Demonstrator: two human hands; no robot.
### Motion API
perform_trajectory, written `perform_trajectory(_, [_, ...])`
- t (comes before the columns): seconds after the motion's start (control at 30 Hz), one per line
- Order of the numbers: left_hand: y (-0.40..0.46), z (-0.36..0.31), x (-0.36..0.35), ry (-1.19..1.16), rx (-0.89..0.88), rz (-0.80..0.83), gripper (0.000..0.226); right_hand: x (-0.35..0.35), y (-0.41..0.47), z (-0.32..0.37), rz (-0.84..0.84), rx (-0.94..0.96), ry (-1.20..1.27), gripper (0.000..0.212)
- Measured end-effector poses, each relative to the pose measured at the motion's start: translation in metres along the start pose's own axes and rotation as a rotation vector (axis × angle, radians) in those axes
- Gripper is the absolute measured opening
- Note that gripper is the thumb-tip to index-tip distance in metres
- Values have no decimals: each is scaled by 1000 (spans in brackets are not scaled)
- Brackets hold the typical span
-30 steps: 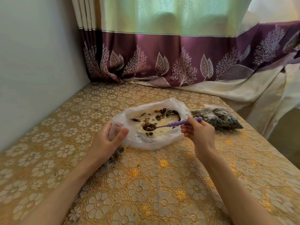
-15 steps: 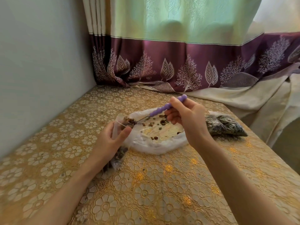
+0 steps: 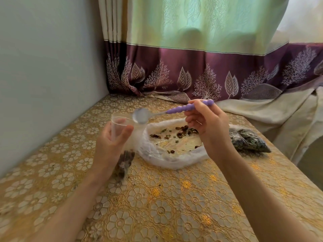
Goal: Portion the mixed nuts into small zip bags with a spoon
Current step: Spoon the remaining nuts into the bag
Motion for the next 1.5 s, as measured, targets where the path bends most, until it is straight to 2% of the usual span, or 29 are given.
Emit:
perform_trajectory(0.1, [2, 0, 3, -40, 1, -39, 44, 24, 1, -9, -224, -69, 72, 18])
perform_trajectory(0.17, [3, 0, 3, -27, -2, -42, 39, 42, -1, -18, -358, -118, 21, 20])
perform_trajectory(0.23, [3, 0, 2, -12, -8, -35, 42, 59, -6, -31, -448, -164, -63, 22])
perform_trajectory(0.3, [3, 1, 1, 9, -8, -26, 55, 73, -10, -43, -494, -201, -122, 23])
perform_trajectory(0.4, [2, 5, -2, 63, -9, -7, 68, 88, -14, -59, -511, -247, -217, 23])
perform_trajectory(0.57, [-3, 8, -9, 135, -31, 40, 67, 100, -12, -75, -522, -275, -343, 26])
perform_trajectory(0.9, [-2, 17, -12, 189, -16, 58, 76, 111, 4, -91, -591, -289, -324, 29])
perform_trajectory(1.07, [-2, 20, -12, 185, -4, 55, 82, 104, 12, -94, -533, -255, -357, 31])
perform_trajectory(1.2, [-2, 19, -12, 186, -8, 62, 85, 96, 15, -97, -513, -251, -361, 25])
perform_trajectory(1.5, [-1, 21, -12, 198, 7, 73, 85, 102, 10, -109, -499, -356, -275, 20])
Point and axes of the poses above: each hand's wrist, its own y-axis towards the middle knuckle, its own x-axis out of the back of the hand, z = x × y, the point moved 4 cm from there along y, towards the middle knuckle, and after that the axes turned 4 degrees about x, right-handed, at the moved point
